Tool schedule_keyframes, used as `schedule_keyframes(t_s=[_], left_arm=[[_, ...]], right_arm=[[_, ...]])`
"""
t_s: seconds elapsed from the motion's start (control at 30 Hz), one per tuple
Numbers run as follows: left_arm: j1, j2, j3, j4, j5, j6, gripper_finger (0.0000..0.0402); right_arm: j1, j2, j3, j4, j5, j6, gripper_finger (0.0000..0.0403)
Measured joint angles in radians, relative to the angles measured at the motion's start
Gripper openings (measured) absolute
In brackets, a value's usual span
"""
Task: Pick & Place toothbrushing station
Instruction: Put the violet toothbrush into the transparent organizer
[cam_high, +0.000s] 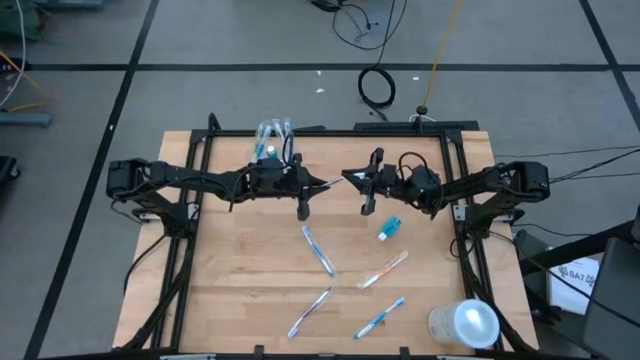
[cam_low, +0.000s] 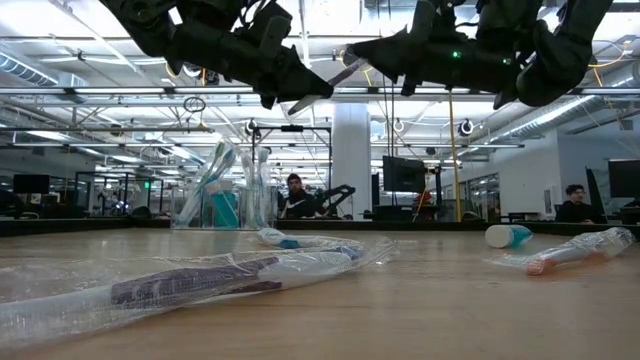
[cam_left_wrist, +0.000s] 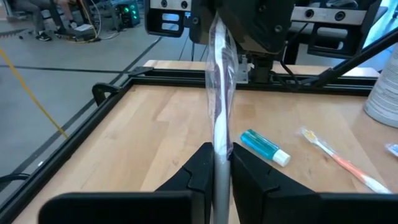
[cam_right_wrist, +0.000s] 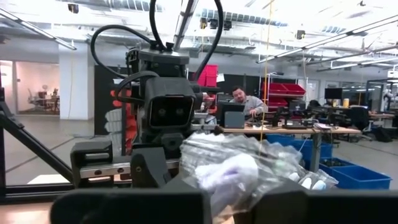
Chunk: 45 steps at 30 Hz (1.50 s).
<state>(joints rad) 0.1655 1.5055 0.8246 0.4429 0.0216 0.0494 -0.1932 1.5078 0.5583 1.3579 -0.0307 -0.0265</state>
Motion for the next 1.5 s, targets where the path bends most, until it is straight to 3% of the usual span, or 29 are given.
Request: schedule_keyframes(t_s=[0.23,0.53,0.77,1.0,1.1,1.33,1.5], left_arm=[[0.000,0.000,0.000,0.001,-0.004,-0.003,0.0063],[0.000,0.000,-0.001,-0.024,-0.025,-0.003,0.0137],[0.000,-0.047,-0.001,-0.185,-0.176,-0.042,0.0185],[0.001,-0.220,-0.001,-0.438,-0.278,-0.072,0.0189],[0.001,-0.320,-0.001,-0.552,-0.287,-0.089,0.0186],[-0.005,-0.544,-0.001,-0.815,-0.284,-0.113,0.0195],[-0.004,-0.646,-0.001,-0.927,-0.286,-0.133,0.0193]], right_arm=[[0.000,0.000,0.000,-0.020,0.000,0.040,0.0007],[0.000,0.000,0.000,-0.069,0.001,0.040,0.0006],[0.000,-0.008,0.000,-0.064,0.034,-0.035,0.0007],[-0.003,-0.018,0.023,-0.085,0.105,-0.099,0.0007],[-0.003,-0.019,0.087,-0.205,0.108,-0.118,0.0007],[0.010,-0.014,0.370,-0.808,0.109,-0.143,0.0007],[0.018,0.058,0.475,-0.839,0.112,-0.141,0.0007]])
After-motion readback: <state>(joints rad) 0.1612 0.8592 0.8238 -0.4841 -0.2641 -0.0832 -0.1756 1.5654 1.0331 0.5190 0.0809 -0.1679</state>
